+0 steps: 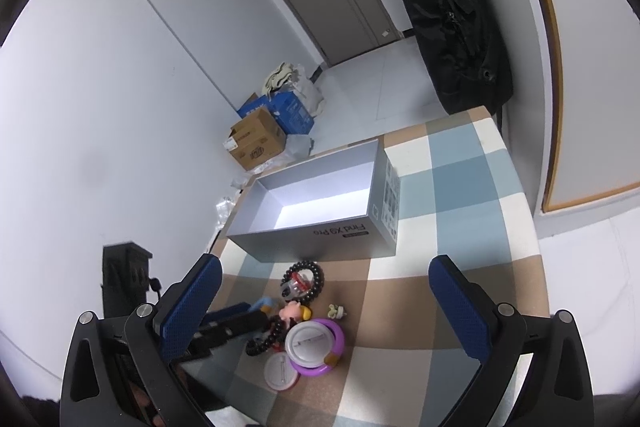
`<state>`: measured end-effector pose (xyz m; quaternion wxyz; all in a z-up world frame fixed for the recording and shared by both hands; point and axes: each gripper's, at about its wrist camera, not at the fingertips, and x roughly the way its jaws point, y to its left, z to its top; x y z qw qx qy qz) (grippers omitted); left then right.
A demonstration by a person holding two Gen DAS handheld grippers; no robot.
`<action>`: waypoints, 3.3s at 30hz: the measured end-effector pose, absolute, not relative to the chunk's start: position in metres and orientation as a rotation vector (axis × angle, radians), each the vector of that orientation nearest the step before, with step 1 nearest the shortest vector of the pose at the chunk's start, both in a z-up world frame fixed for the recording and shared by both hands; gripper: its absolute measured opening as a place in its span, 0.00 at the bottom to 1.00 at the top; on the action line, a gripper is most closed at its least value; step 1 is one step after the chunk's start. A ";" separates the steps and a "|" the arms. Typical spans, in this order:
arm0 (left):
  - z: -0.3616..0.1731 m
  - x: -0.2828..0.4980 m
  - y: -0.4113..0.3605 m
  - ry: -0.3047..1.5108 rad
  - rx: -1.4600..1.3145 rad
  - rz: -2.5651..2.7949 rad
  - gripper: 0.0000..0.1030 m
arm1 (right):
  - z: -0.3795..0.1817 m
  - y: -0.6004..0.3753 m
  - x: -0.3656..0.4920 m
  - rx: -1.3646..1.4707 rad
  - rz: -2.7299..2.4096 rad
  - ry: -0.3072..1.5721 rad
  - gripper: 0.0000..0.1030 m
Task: Organize jewelry
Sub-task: 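Lower the left gripper onto the blue bangle and close on it, then grasp the black bead bracelet with the right gripper while the left gripper holds the bangle, then carry both grippers into the silver box and open them to release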
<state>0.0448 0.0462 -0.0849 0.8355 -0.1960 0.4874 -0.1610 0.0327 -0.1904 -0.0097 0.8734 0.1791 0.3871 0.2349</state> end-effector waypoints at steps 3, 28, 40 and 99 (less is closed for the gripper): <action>-0.080 0.043 0.054 1.011 -0.463 -0.337 0.56 | -0.014 -0.189 0.032 0.366 0.487 0.832 1.00; -0.050 0.034 0.090 0.857 -0.576 -0.289 0.56 | -0.054 -0.096 -0.001 0.164 0.816 1.038 0.59; -0.045 0.033 0.086 0.841 -0.513 -0.301 0.56 | -0.077 -0.093 0.022 0.330 0.760 1.157 0.24; -0.023 0.059 0.069 0.832 -0.448 -0.275 0.56 | 0.001 -0.111 0.051 0.198 0.644 0.952 0.08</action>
